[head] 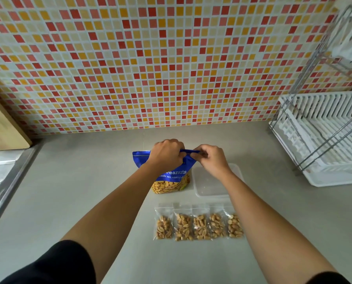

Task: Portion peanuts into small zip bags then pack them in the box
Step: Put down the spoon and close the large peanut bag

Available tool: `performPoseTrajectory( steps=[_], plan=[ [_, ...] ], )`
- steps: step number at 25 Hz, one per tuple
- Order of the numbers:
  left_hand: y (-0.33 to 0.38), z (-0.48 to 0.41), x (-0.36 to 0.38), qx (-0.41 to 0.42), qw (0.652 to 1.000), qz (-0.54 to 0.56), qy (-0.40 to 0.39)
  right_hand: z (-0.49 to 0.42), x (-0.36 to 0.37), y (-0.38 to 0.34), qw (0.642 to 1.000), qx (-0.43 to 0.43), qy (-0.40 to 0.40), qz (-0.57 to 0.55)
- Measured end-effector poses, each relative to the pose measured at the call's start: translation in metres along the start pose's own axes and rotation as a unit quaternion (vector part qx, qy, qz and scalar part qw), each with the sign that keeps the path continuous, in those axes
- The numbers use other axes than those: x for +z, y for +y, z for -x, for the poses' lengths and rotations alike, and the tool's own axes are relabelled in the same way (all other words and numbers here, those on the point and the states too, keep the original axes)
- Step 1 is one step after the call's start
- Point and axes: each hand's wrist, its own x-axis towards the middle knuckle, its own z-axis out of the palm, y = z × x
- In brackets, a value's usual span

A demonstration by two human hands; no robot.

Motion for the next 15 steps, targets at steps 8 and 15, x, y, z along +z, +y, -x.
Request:
performPoseTrajectory(
  steps=[8,15],
  plan=[
    [-0.041,0.022,-0.011,-0.028,0.997,-0.066,0.017,-0.002,-0.005,0.004,1.0,-0.006,-0.011,-0.016],
    [-0.067,0.039,-0.016,-0.017,0.995,-0.095,0.03,-0.004,-0.006,0.005,1.0,-0.003,-0.012,-0.019]
  ],
)
